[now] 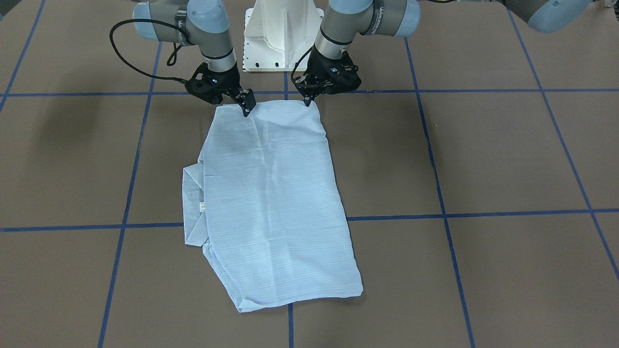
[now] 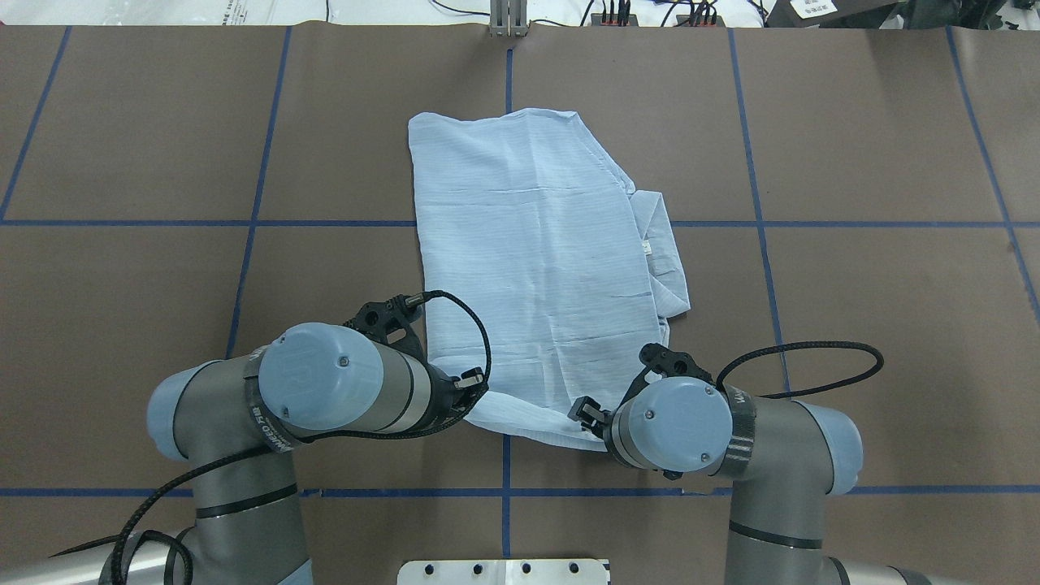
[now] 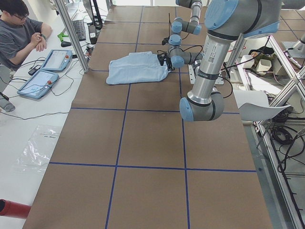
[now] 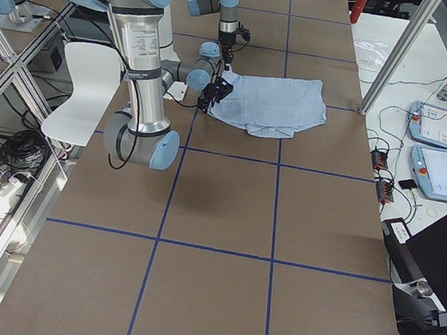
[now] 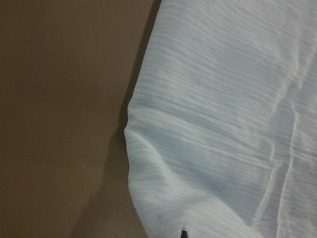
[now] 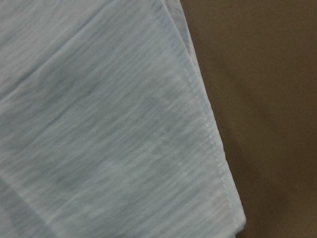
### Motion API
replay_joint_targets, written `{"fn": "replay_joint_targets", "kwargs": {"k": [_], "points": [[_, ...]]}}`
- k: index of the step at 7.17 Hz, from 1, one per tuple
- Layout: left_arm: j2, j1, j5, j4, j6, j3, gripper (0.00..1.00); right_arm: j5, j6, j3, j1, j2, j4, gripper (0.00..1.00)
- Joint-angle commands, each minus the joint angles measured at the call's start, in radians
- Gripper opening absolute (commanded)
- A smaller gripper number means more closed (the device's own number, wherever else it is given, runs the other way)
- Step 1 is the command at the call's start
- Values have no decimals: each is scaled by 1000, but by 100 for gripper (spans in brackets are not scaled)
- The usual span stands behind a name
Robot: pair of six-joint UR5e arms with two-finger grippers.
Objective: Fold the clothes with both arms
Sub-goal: 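Grasp the near edge corners of the shirt with both grippers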
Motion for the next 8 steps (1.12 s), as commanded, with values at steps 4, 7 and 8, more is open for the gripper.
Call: {"fn": "replay_joint_targets", "kwargs": {"k": [4,7,8], "points": [[-3,0,0,0,0,0,0,0,-2,7,2,6,-36,59],[-8,0,0,0,-2,-3,0,1,-3,8,-2,11,-43,9],[-8,0,0,0,-2,-2,0,1,-3,16,-2,16,-43,0]]}}
